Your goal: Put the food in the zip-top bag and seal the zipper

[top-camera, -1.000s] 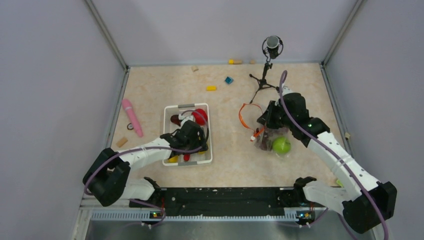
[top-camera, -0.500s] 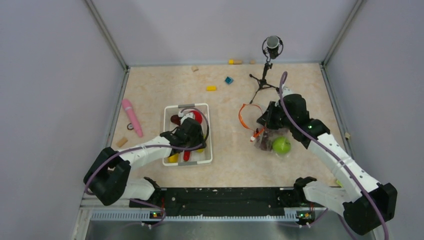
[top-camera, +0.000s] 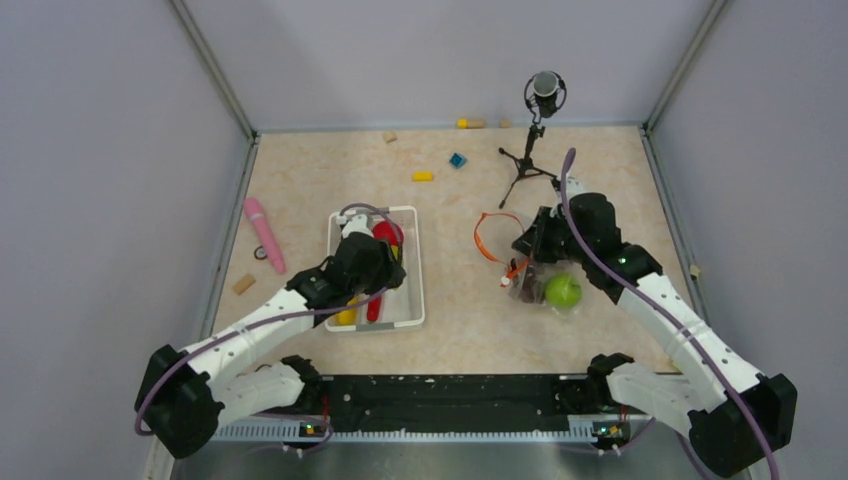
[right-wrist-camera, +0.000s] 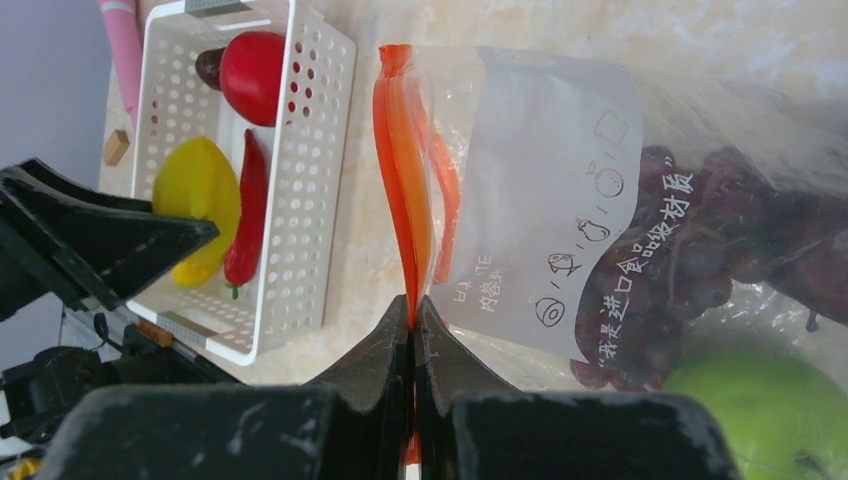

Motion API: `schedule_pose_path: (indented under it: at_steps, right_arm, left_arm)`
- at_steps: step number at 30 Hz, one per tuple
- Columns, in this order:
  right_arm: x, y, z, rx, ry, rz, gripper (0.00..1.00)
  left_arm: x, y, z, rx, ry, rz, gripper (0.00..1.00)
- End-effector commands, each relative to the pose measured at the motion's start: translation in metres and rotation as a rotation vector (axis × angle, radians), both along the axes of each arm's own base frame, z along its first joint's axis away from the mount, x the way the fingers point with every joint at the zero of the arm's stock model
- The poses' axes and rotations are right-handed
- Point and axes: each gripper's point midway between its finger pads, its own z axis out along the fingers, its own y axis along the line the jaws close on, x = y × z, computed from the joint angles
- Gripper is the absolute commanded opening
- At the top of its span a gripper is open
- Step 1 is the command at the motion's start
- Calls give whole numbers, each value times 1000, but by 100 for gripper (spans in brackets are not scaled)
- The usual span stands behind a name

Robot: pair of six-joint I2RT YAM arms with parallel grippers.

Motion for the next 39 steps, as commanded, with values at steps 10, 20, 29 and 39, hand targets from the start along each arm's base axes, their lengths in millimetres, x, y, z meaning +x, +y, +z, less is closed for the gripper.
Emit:
schedule_pose_path:
  at_steps: [10,20,29,39]
  right_arm:
    - [-23,48,43,236,-74,271,0]
    - [-31,64,55,358,-44,340,0]
    - [-41,71,62,401,-66,415,0]
    - [-38,71,80,446,-146,403,0]
  left_arm:
    - [-19,-92,139,-454,-394,-533,23]
    - [-22,-148,159,-540,-409,-715,22]
    - [3,-179,145,-542,-323,-673,22]
    - [5,-185,109,-439,-195,-647,58]
